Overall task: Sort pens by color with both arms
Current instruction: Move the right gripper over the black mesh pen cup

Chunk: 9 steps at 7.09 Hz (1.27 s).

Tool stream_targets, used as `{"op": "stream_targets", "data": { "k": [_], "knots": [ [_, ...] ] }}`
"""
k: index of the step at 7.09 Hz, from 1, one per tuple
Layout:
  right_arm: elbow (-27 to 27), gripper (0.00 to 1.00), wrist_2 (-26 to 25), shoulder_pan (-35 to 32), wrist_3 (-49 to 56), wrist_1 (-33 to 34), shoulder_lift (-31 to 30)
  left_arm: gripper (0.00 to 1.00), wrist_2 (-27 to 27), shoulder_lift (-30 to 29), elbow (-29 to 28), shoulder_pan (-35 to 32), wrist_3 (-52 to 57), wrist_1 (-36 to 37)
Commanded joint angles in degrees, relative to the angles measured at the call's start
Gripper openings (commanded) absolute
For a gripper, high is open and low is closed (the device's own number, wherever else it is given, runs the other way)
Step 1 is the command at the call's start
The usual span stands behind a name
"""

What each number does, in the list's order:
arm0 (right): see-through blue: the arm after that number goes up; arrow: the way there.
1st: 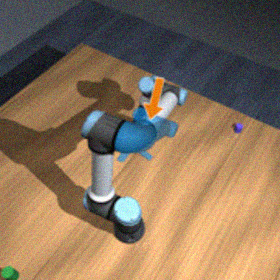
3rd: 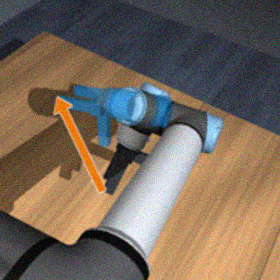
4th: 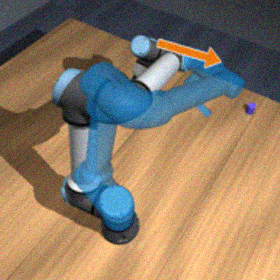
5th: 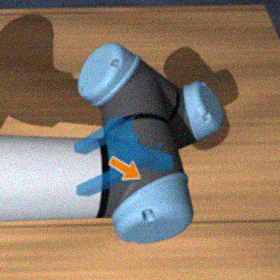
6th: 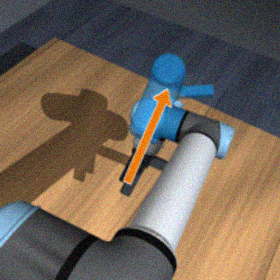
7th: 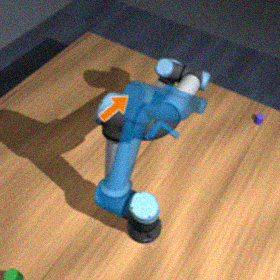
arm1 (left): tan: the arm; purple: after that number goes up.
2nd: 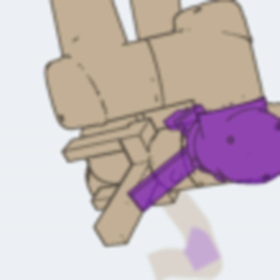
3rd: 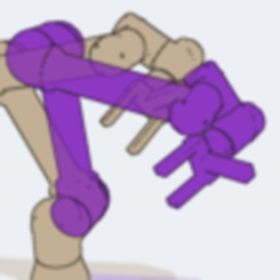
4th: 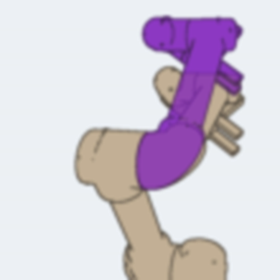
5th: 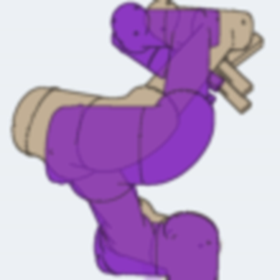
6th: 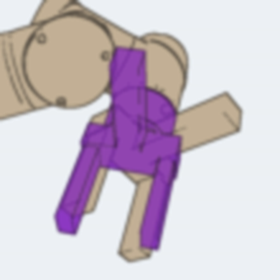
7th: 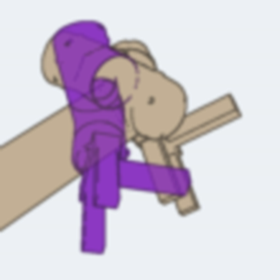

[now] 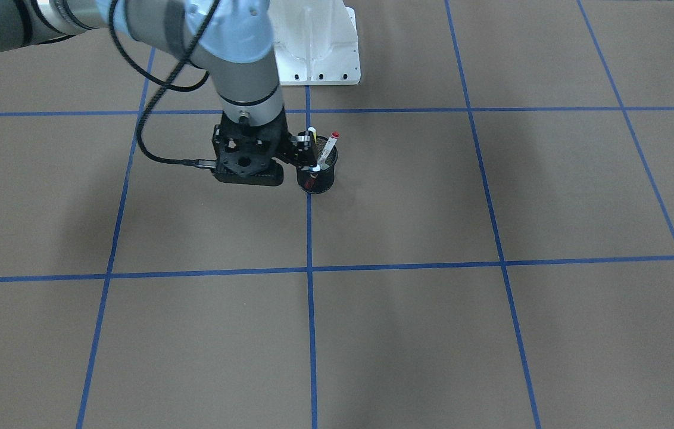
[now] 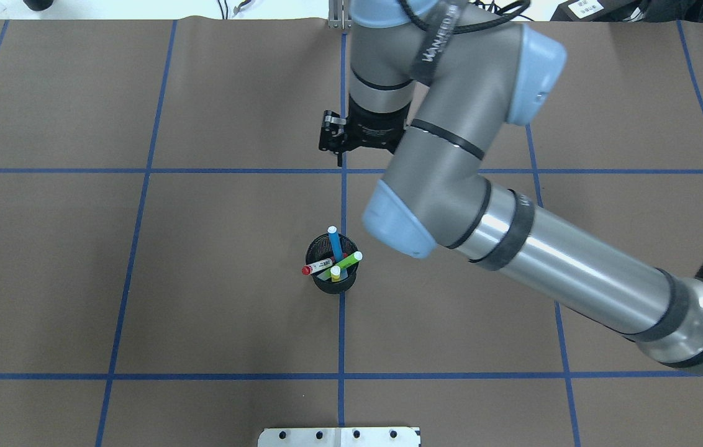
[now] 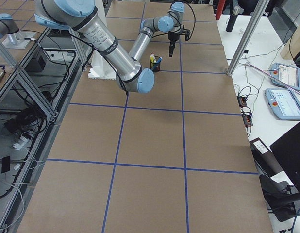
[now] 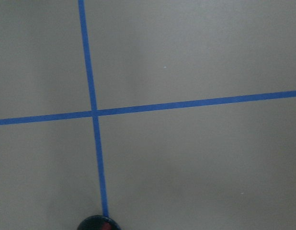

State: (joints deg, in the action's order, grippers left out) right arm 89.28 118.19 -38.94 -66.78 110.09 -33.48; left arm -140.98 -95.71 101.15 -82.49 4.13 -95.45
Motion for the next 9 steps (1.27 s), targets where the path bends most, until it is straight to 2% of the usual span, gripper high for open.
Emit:
{"op": "stream_targets", "data": {
  "k": [1,6,9],
  "knots": [
    [-13.04,0.94,-0.5,4.47,-0.55,1.35,8.85,1.0,0.0,0.0,-0.07,0.13,0.0,0.0],
    [-12.91,0.59,-0.5,6.15,7.52,-0.13,5.46,1.0,0.09,0.09,0.02,0.22,0.0,-0.09],
    [-13.0,0.51,-0.15,7.21,7.72,-1.28,4.65,1.0,0.09,0.0,0.1,0.22,0.0,-0.09]
  ]
}}
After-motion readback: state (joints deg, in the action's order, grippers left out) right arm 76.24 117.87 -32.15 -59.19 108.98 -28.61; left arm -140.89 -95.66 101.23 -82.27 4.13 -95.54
